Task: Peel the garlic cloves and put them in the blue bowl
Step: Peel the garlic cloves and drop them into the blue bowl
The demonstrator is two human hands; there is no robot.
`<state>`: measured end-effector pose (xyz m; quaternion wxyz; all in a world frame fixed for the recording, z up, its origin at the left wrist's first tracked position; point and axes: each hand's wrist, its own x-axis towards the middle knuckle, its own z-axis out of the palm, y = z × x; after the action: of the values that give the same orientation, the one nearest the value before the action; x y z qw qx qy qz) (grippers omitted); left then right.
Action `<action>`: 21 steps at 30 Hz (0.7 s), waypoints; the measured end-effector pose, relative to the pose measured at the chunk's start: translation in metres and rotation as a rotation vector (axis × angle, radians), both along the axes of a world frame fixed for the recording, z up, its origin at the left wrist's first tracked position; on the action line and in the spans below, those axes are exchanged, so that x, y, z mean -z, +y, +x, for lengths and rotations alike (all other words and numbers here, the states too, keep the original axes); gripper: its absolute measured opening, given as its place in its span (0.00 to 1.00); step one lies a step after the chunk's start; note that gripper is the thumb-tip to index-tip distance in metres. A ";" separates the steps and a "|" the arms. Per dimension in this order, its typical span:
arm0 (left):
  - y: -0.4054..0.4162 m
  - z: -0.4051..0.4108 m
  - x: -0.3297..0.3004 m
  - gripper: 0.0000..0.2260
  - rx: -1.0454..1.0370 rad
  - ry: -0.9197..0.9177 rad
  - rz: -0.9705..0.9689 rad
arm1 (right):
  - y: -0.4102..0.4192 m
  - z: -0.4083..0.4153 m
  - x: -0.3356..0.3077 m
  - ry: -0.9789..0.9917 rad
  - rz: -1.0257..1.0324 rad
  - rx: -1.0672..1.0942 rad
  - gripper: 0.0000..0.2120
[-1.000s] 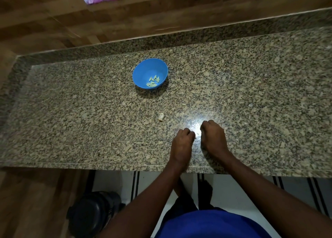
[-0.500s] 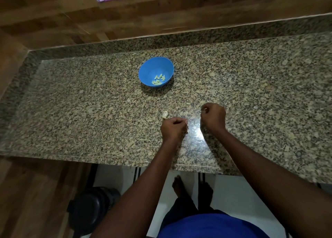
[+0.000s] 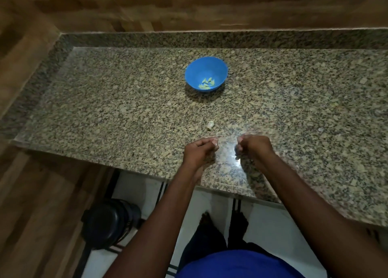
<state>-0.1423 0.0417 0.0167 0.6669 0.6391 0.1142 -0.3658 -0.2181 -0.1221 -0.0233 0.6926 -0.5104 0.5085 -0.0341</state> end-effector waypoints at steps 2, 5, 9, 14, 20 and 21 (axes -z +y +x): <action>0.024 0.003 -0.006 0.05 -0.065 0.056 -0.104 | 0.028 0.001 -0.010 -0.069 0.231 -0.012 0.05; 0.068 0.007 -0.017 0.05 -0.173 0.104 -0.228 | 0.074 0.016 -0.031 -0.141 0.332 -0.109 0.06; 0.145 0.012 -0.031 0.07 -0.333 0.102 -0.336 | 0.158 0.043 -0.066 -0.193 0.488 -0.174 0.05; 0.284 0.019 -0.043 0.08 -0.503 0.036 -0.383 | 0.299 0.081 -0.086 -0.162 0.590 -0.330 0.07; 0.482 0.028 -0.034 0.08 -0.682 -0.006 -0.415 | 0.494 0.123 -0.070 -0.138 0.613 -0.557 0.09; 0.514 0.028 -0.030 0.08 -0.715 -0.012 -0.412 | 0.525 0.128 -0.066 -0.137 0.633 -0.585 0.10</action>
<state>-0.1144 0.5560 0.0470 0.8665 0.4144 0.2499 -0.1225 -0.0902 0.4031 0.0430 0.8275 -0.3922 0.2807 0.2874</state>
